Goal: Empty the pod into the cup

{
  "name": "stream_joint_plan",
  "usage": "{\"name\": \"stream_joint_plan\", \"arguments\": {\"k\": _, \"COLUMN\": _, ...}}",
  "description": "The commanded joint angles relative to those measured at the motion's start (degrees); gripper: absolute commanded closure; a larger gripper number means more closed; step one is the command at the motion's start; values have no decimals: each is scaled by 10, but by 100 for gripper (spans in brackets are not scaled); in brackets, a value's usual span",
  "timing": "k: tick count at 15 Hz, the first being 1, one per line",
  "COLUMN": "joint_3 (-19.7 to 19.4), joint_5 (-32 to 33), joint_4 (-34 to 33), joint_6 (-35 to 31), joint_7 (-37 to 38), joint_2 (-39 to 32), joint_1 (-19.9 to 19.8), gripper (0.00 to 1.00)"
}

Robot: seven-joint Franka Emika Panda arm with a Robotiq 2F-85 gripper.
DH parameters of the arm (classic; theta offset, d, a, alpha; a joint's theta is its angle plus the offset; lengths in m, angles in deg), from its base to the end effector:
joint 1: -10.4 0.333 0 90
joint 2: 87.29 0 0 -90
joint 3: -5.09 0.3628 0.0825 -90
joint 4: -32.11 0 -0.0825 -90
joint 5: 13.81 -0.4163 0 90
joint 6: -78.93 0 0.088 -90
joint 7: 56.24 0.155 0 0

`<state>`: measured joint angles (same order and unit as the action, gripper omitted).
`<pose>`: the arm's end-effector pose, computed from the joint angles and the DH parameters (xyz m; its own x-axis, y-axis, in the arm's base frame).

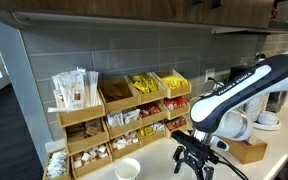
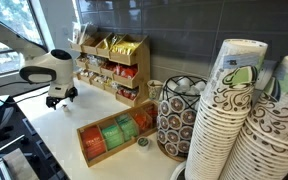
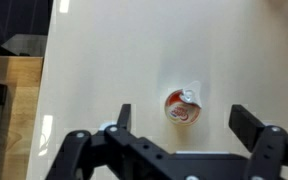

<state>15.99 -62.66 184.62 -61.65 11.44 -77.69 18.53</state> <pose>0.3977 0.1581 0.2680 0.0296 -0.8828 -0.4689 -0.9993 -0.0368 0.0063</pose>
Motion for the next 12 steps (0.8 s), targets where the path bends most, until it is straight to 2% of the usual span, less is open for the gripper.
{"name": "stream_joint_plan", "arguments": {"k": 1, "joint_3": -6, "joint_5": -84, "joint_4": 12, "joint_6": -42, "joint_7": -63, "joint_2": -14, "joint_1": 9, "gripper": 0}}
{"name": "stream_joint_plan", "arguments": {"k": 3, "joint_3": 3, "joint_5": -106, "joint_4": 21, "joint_6": -96, "joint_7": -104, "joint_2": -19, "joint_1": 11, "gripper": 0}}
{"name": "stream_joint_plan", "arguments": {"k": 4, "joint_3": -1, "joint_5": -74, "joint_4": 10, "joint_6": -54, "joint_7": -69, "joint_2": -12, "joint_1": 2, "gripper": 0}}
{"name": "stream_joint_plan", "arguments": {"k": 9, "joint_3": 1, "joint_5": -85, "joint_4": 13, "joint_6": -80, "joint_7": -86, "joint_2": -19, "joint_1": 5, "gripper": 0}}
{"name": "stream_joint_plan", "arguments": {"k": 12, "joint_3": 0, "joint_5": -115, "joint_4": 10, "joint_6": -84, "joint_7": -101, "joint_2": -25, "joint_1": 9, "gripper": 0}}
